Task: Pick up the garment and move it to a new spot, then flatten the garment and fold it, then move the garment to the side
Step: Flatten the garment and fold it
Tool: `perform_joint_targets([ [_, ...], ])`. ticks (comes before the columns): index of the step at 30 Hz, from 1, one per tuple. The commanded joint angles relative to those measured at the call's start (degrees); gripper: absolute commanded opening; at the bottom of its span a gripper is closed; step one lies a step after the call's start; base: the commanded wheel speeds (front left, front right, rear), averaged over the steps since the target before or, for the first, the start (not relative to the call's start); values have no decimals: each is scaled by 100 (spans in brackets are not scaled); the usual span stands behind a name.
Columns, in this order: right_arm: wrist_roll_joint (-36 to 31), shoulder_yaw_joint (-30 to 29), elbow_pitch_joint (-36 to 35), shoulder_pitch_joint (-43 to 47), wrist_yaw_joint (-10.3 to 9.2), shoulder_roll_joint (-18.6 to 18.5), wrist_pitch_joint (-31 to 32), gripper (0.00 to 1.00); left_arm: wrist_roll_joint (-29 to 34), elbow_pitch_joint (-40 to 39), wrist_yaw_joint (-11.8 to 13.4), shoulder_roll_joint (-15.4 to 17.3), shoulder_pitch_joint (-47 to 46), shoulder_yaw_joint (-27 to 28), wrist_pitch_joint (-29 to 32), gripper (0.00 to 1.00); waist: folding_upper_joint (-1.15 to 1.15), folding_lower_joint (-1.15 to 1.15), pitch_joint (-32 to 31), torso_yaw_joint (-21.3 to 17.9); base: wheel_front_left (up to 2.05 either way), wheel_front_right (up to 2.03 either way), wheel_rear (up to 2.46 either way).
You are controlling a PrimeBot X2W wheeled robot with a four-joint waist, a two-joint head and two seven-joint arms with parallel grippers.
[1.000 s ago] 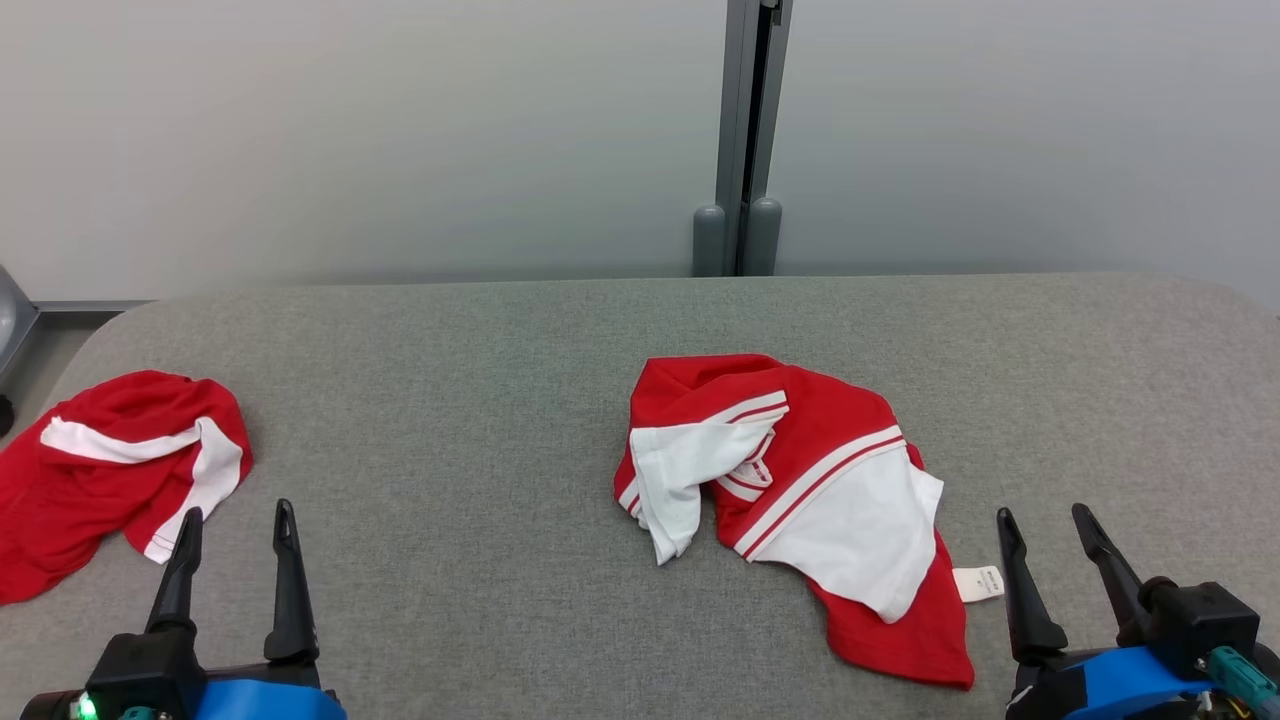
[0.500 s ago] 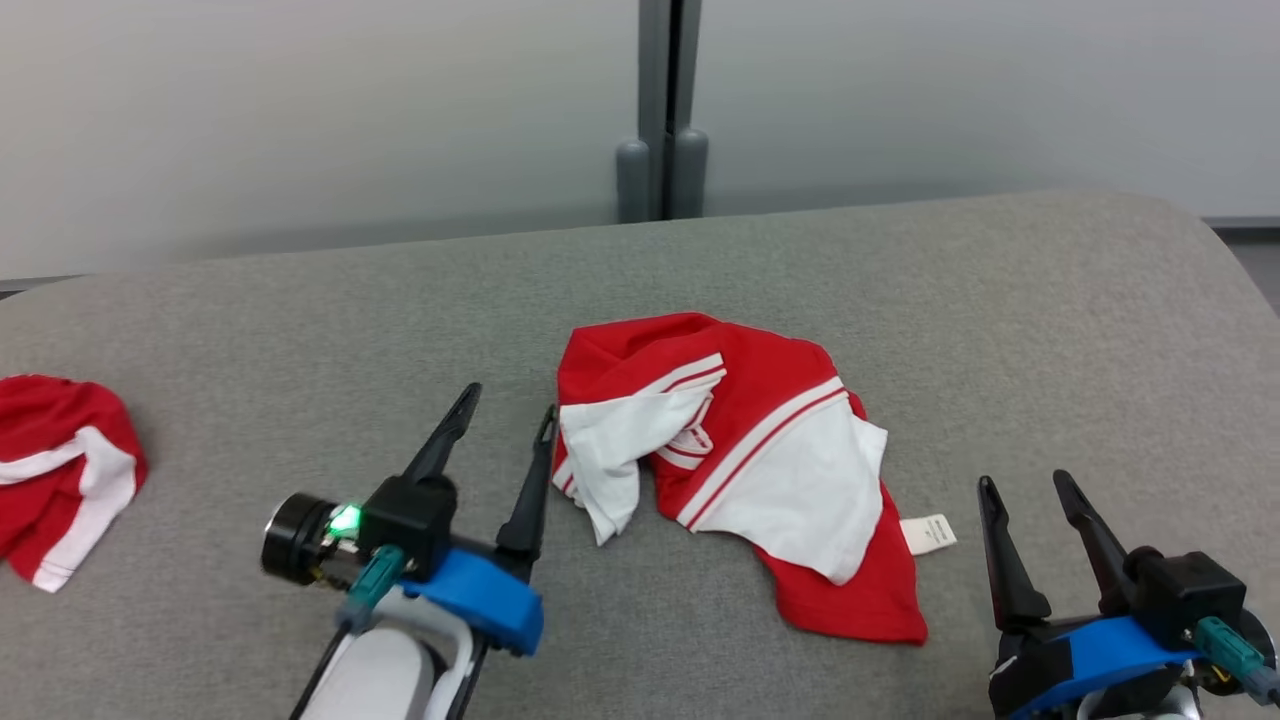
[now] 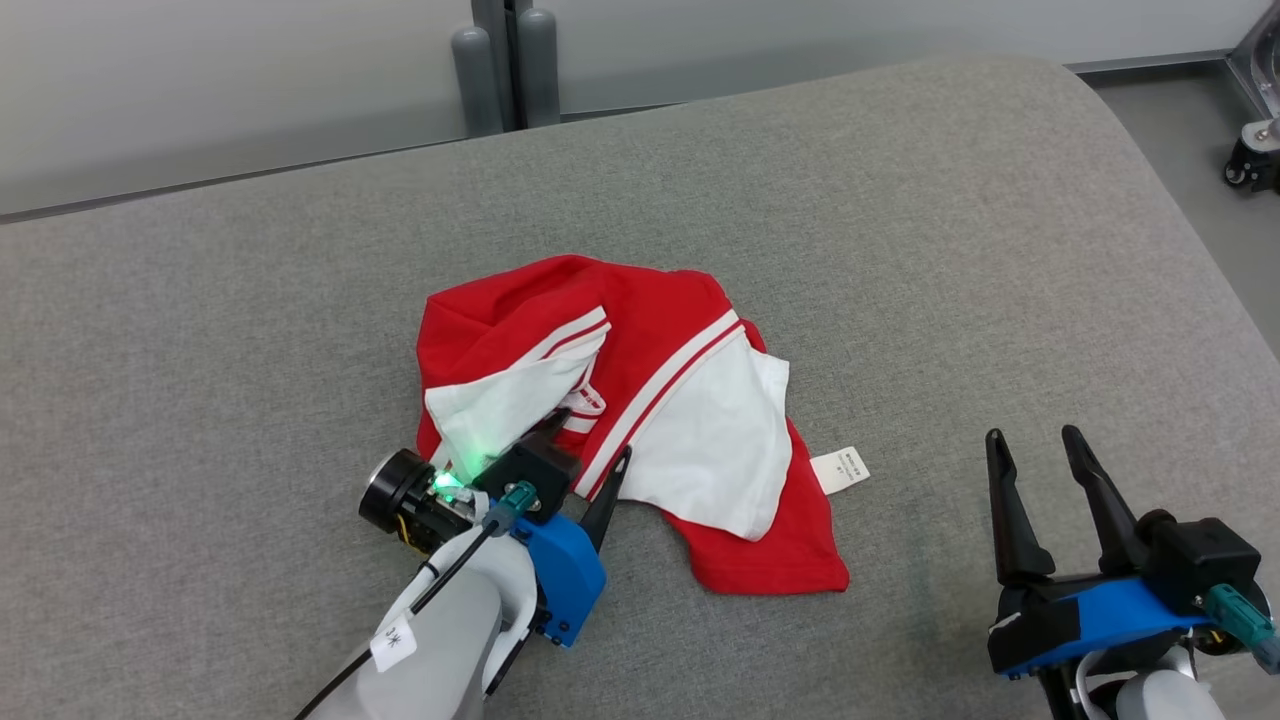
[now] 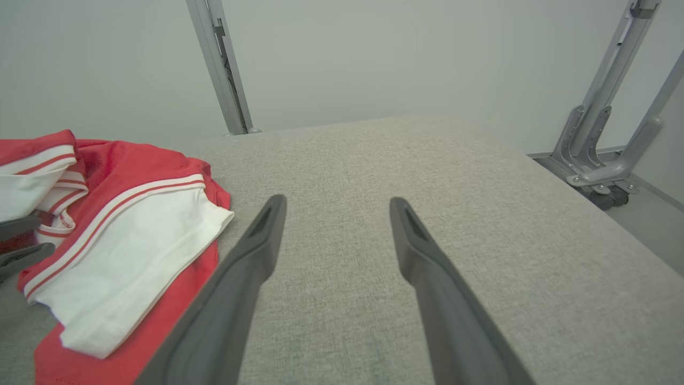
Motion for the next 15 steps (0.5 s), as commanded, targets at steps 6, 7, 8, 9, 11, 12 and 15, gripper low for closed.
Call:
perform_joint_targets([
  [6, 34, -34, 188, -151, 1, -8, -153, 100, -54, 839, -44, -64, -319, -375, 171, 100, -1, -1, 53, -110, 0, 0, 0],
  [7, 37, -42, 209, -159, 1, -8, -164, 100, -67, 982, -47, -71, -325, -454, 276, 100, -1, -1, 46, -109, 0, 0, 0],
  [8, 34, -48, 227, -166, 1, -8, -161, 100, -97, 1082, -50, -80, -337, -514, 335, 100, -1, -1, 39, -105, 0, 0, 0],
  [9, 30, -46, 246, -180, 1, -7, -175, 100, -159, 1168, -52, -87, -341, -570, 368, 100, -1, -1, 29, -100, 0, 0, 0],
  [11, 19, -36, 271, -210, 1, -6, -195, 100, -281, 1273, -54, -108, -351, -701, 376, 37, -1, -1, 3, -80, 0, 0, 0],
  [12, 5, -38, 277, -211, 1, -5, -201, 100, -366, 1271, -53, -118, -388, -709, 293, 0, -1, -1, -12, -64, 0, 0, 0],
  [15, -15, -68, 283, -188, 1, -7, -204, 100, -591, 1265, -34, -143, -532, -793, 142, 0, -1, -1, -64, 24, 0, 0, 0],
])
